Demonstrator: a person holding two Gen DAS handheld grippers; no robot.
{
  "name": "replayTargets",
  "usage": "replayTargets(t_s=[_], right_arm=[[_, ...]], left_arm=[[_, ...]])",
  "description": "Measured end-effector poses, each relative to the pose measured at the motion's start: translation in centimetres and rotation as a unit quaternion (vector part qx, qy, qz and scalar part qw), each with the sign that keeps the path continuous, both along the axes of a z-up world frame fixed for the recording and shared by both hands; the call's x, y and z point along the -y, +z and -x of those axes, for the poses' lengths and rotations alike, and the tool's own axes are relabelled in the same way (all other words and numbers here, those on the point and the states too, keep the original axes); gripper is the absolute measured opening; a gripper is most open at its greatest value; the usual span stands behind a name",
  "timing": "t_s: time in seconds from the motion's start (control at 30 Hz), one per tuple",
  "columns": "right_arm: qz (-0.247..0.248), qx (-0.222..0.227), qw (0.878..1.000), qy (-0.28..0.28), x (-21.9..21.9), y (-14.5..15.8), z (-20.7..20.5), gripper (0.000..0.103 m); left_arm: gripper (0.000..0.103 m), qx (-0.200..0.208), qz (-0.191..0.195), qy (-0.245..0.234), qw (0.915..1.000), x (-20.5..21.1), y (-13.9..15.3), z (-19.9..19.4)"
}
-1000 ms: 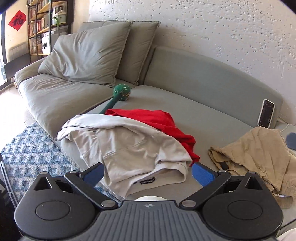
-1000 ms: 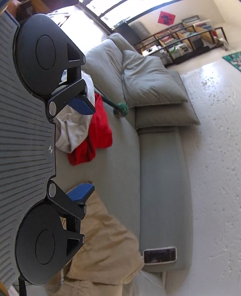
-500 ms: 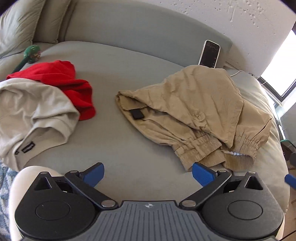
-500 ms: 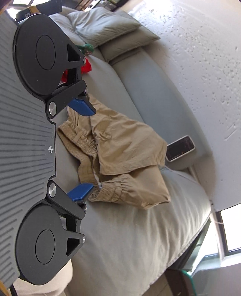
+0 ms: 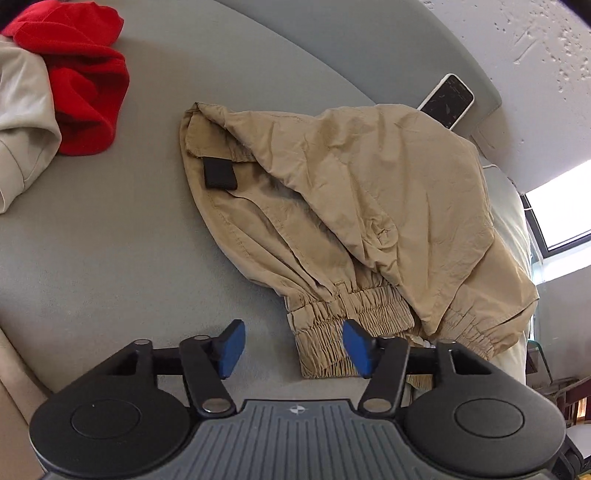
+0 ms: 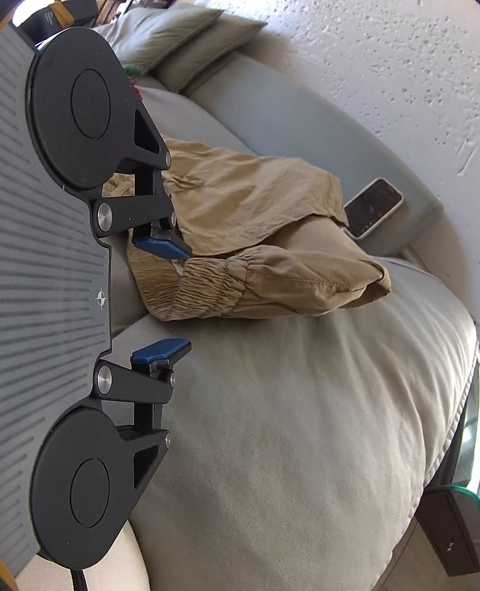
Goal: Fold clothes
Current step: 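Grasp the elastic cuff of one pants leg with the right gripper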
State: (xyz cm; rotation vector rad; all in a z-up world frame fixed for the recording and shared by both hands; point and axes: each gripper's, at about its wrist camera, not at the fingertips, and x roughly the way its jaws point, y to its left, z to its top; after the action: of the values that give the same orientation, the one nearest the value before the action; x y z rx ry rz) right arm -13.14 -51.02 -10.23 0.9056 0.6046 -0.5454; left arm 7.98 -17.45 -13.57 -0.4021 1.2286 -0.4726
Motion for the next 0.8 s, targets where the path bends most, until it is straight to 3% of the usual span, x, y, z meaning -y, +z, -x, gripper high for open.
replayTargets(t_s=[0.03, 0.13, 0.2, 0.3, 0.43, 0.53, 0.63, 0.8], right_arm=[[0.002, 0.0, 1.0, 0.003, 0.1, -0.1, -0.3, 0.052], [0.02, 0.0, 1.0, 0.011, 0.3, -0.1, -1.3, 0.072], [0.053, -0.016, 0.998, 0.018, -0.1, 0.3, -2.3, 0.072], [0.125, -0.075, 0.988, 0.048, -1.5, 0.8, -4.1, 0.071], [0.235, -0.138, 0.959, 0.082, -4.5, 0.9, -5.0, 0.071], [0.282, -0.189, 0.935, 0.102, -5.7, -0.4, -5.8, 0.069], [0.325, -0.227, 0.913, 0.097, -5.7, -1.5, -6.9, 0.057], [0.377, -0.242, 0.888, 0.103, -6.5, -1.3, -7.7, 0.047]], left_arm=[[0.067, -0.007, 0.005, 0.01, 0.9999, -0.1, -0.1, -0.2], [0.075, -0.017, 0.049, 0.039, 0.9979, -0.9, -0.2, -0.1], [0.075, 0.009, 0.05, 0.046, 0.9977, -0.7, 0.3, 0.3], [0.075, 0.041, 0.044, 0.017, 0.998, -0.2, 1.0, 0.8], [0.075, 0.057, 0.054, 0.004, 0.9969, -0.4, 1.2, 1.3], [0.075, 0.055, 0.052, -0.001, 0.9971, -0.7, 0.9, 1.5], [0.075, 0.049, 0.055, -0.008, 0.9972, -1.1, 0.7, 1.8], [0.075, 0.057, 0.056, -0.015, 0.9967, -2.1, 0.9, 2.3]])
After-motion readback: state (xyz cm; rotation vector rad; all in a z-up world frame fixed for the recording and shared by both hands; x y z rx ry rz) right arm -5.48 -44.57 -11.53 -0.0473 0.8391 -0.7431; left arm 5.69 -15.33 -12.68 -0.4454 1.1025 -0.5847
